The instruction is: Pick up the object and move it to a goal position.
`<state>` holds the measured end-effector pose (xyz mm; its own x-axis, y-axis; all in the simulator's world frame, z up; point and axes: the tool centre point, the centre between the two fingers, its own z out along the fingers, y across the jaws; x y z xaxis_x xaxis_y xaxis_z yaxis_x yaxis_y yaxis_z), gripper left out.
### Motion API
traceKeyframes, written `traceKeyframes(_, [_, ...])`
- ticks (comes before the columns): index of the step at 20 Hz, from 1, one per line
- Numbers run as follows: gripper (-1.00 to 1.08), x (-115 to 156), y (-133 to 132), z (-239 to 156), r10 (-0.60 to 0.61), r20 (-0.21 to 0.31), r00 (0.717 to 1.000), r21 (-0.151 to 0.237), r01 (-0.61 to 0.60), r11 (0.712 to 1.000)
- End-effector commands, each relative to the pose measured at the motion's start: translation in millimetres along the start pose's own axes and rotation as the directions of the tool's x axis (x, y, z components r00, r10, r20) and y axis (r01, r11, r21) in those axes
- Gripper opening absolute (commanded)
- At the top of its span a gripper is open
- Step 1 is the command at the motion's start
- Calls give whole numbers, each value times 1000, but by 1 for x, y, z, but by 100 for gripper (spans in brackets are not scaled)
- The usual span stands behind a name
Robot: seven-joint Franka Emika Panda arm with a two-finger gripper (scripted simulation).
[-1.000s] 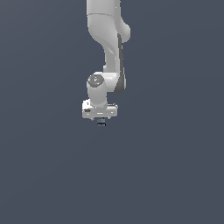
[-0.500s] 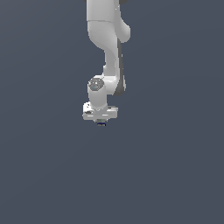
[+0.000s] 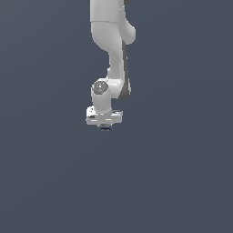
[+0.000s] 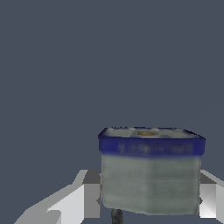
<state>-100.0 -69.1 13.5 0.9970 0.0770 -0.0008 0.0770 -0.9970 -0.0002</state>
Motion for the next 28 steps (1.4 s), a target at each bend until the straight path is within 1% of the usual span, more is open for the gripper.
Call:
traceKeyframes(1, [-100,1,1,-2,0,-1,1000,0,0,1000])
traceKeyframes(6, [-100,5,6,-16,0,-1,1000,0,0,1000])
traceKeyframes(12, [-100,16,17,-48,0,-1,1000,0,0,1000])
traceKeyframes(17, [-100,30,32,-87,0,-1,1000,0,0,1000])
traceKeyframes(28, [-100,67,69,-189,0,-1,1000,0,0,1000])
